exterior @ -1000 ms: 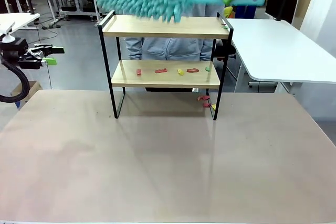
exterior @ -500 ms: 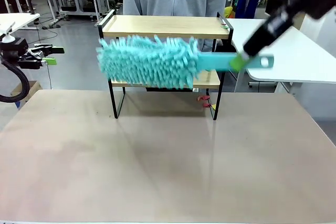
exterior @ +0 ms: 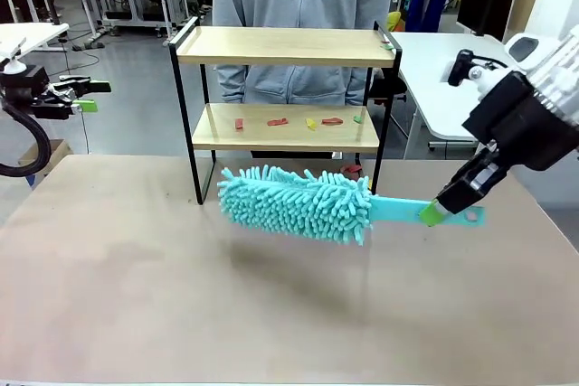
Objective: Clean the shelf.
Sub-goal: Clean the specific section of the Shelf indicated by the human with the Duster.
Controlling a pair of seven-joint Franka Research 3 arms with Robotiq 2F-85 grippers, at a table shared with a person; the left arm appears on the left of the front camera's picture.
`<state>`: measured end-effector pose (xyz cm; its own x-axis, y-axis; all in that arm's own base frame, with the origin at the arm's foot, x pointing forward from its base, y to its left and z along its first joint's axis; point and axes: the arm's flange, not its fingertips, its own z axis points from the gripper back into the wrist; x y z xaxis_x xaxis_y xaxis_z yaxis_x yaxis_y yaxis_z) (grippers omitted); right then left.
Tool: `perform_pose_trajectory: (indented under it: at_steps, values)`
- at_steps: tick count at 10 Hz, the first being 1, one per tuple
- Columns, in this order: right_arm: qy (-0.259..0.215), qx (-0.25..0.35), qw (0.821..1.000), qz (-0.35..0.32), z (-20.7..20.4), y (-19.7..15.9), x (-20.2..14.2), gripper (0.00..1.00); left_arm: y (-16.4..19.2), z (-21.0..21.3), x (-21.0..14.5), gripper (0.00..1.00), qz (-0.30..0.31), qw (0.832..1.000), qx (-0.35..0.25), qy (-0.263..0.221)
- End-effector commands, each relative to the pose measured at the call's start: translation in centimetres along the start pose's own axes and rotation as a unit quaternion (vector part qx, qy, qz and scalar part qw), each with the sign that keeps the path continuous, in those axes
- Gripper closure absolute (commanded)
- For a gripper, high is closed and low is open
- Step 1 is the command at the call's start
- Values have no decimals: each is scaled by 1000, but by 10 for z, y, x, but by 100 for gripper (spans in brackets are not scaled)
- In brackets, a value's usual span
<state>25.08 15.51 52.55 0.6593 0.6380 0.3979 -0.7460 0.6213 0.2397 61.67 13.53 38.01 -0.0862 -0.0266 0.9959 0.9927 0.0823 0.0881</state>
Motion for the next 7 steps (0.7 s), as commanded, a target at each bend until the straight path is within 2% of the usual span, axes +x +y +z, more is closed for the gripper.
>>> perform_pose_trajectory:
  at_steps: [1,2,3,7]
  values:
    - [1,5,1000,15,-19,-14,-49,87,-2,0,2,0,-5,1000,-1,1]
    - [9,-5,1000,24,-13,-18,-56,87,-2,0,2,0,-5,1000,-1,1]
    - [1,6,1000,-3,1,-9,-4,87,-2,0,2,0,-5,1000,-1,1]
    - [1,6,1000,-3,1,-9,-4,87,-2,0,2,0,-5,1000,-1,1]
